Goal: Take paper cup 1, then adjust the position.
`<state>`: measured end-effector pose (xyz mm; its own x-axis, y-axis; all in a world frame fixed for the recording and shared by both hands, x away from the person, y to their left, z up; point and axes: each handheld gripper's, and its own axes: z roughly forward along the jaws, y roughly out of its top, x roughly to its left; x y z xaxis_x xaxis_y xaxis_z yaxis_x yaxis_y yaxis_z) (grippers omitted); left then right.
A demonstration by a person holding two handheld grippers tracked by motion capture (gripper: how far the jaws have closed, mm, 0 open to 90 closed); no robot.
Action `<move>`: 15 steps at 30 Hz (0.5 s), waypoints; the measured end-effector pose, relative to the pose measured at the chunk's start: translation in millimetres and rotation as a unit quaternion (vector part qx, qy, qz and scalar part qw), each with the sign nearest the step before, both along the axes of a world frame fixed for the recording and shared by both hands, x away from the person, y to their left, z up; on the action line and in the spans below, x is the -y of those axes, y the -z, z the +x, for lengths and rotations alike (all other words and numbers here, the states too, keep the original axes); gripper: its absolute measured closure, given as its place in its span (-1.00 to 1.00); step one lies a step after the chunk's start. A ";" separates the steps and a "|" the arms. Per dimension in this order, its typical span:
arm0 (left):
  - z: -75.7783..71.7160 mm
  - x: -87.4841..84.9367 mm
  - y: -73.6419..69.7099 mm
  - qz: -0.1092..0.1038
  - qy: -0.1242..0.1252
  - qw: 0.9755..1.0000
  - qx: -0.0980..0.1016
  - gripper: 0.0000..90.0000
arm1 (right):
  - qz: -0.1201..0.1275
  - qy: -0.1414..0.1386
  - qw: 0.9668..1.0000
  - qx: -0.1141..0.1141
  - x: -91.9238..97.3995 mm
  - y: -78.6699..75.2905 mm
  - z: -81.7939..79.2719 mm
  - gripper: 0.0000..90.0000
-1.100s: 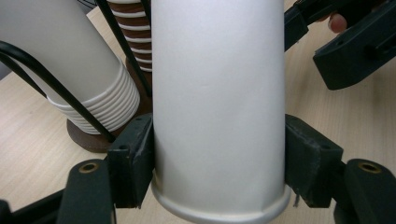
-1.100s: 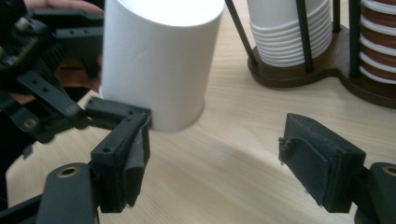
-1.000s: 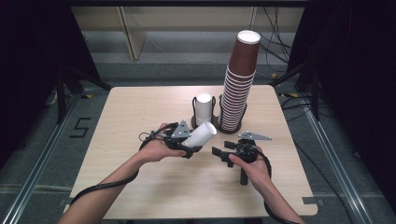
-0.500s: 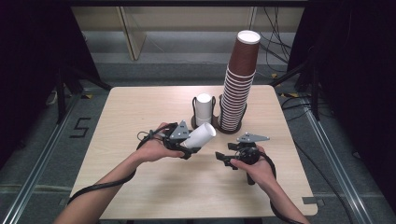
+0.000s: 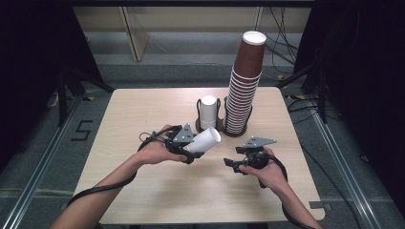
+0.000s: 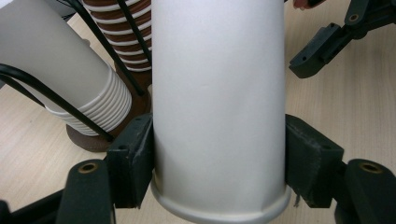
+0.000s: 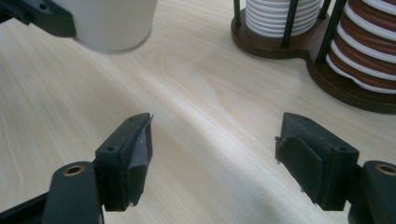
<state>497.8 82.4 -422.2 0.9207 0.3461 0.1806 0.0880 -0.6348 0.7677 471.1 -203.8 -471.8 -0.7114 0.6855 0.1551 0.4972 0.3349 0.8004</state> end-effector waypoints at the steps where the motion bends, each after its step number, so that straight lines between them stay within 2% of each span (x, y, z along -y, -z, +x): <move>1: -0.4 -0.1 -0.2 0.005 0.001 1.000 0.000 -0.28 | -0.010 -0.005 1.000 -0.006 1.4 -0.5 -0.7 -0.40; 2: -0.4 -0.1 -0.2 0.005 0.001 1.000 0.000 -0.28 | -0.010 -0.005 1.000 -0.006 1.4 -0.5 -0.7 -0.40; 3: -0.6 -0.1 0.0 0.005 0.003 1.000 0.000 -0.28 | -0.019 -0.015 1.000 0.007 2.4 0.0 0.6 -0.40; 5: -1.4 -0.8 -0.6 0.009 0.005 1.000 0.001 -0.28 | -0.021 -0.020 1.000 -0.001 1.3 1.0 -0.8 -0.40; 6: -2.2 -1.2 -1.0 0.011 0.005 1.000 0.002 -0.28 | -0.027 -0.024 0.999 0.008 1.5 1.3 -0.3 -0.40; 8: -2.6 -2.1 -1.1 0.012 0.006 1.000 0.000 -0.28 | -0.030 -0.034 0.999 -0.002 -1.2 1.9 -1.2 -0.40; 10: -2.4 -3.3 -1.4 0.018 0.009 1.000 0.000 -0.28 | -0.039 -0.048 0.998 0.006 -1.5 1.5 1.0 -0.40; 11: -1.9 -4.0 -0.5 0.018 0.011 1.000 -0.002 -0.28 | -0.037 -0.048 0.998 -0.007 -3.3 1.1 -0.2 -0.40; 12: -1.9 -4.0 -0.5 0.018 0.011 1.000 -0.002 -0.28 | -0.037 -0.048 0.998 -0.007 -3.3 1.1 -0.2 -0.40; 13: -1.5 -4.6 -1.0 0.027 0.011 1.000 -0.001 -0.28 | -0.042 -0.056 0.998 0.001 -3.6 1.2 1.7 -0.40; 15: -2.0 -3.8 -0.2 0.024 0.010 1.000 -0.007 -0.28 | -0.050 -0.066 0.997 -0.002 -4.5 -0.4 3.4 -0.40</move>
<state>495.8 86.2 -422.0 0.9294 0.3193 0.1849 0.0852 -0.6733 0.7345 474.6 -199.3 -471.4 -0.7955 0.5987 0.0928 0.4465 0.4759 0.7578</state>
